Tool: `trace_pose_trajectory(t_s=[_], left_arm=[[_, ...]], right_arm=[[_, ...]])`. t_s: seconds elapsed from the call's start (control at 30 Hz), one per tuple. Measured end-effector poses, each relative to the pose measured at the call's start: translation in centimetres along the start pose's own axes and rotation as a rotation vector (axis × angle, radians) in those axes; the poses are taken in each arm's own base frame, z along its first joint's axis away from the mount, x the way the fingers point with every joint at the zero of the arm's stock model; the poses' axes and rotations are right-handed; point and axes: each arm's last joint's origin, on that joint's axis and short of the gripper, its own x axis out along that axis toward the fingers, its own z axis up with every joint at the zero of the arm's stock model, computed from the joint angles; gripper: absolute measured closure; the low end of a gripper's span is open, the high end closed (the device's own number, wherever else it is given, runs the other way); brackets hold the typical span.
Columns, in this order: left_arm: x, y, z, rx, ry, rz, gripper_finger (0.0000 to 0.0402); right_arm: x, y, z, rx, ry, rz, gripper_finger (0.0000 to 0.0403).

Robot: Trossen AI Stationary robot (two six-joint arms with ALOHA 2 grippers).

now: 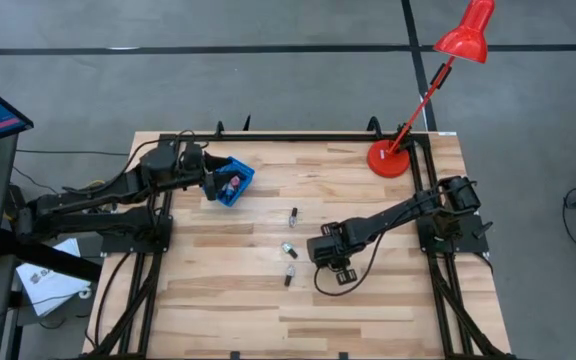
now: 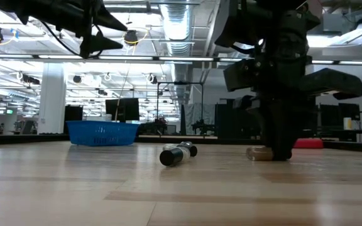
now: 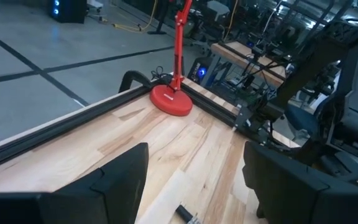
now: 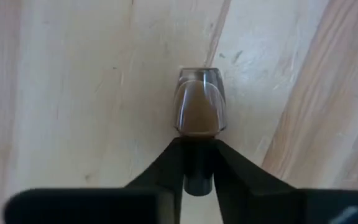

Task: Pick & Place Nail Polish
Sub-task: Put the brown nail polish bottle into the blue bin

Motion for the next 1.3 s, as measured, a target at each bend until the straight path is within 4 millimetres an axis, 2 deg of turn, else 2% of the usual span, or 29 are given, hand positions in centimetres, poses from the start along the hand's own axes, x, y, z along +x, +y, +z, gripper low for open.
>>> trace_pose_trajectory(t_s=[0.17,0.3,0.4,0.53,0.67,0.87,1.0,1.3], left_arm=[[-0.1,-0.4,0.4,0.001,-0.022,-0.083,0.0143],[-0.3,-1.0,0.9,0.012,-0.043,-0.230,0.0143],[-0.5,-1.6,1.3,0.026,-0.060,-0.335,0.0143],[-0.6,-2.5,1.4,0.049,-0.084,-0.427,0.0143],[-0.8,-3.3,1.5,0.147,-0.129,-0.480,0.0143],[-0.3,-4.5,2.0,0.264,-0.266,-0.515,0.0143],[1.2,-4.7,1.5,0.285,-0.266,-0.510,0.0143],[4.1,-4.8,0.4,0.286,-0.261,-0.509,0.0120]], right_arm=[[-0.3,-0.4,0.3,0.059,-0.051,-0.014,0.0360],[-2.2,-1.7,0.8,0.129,-0.127,-0.024,0.0360],[-4.8,-2.9,1.7,0.178,-0.253,-0.036,0.0360],[-9.2,-4.9,2.8,0.256,-0.474,-0.097,0.0360],[-13.5,-6.9,3.6,0.316,-0.691,-0.166,0.0360],[-17.7,-8.7,4.7,0.356,-0.900,-0.216,0.0360],[-19.2,-9.0,5.2,0.352,-0.986,-0.230,0.0360],[-19.9,-9.0,5.6,0.350,-1.051,-0.231,0.0359]])
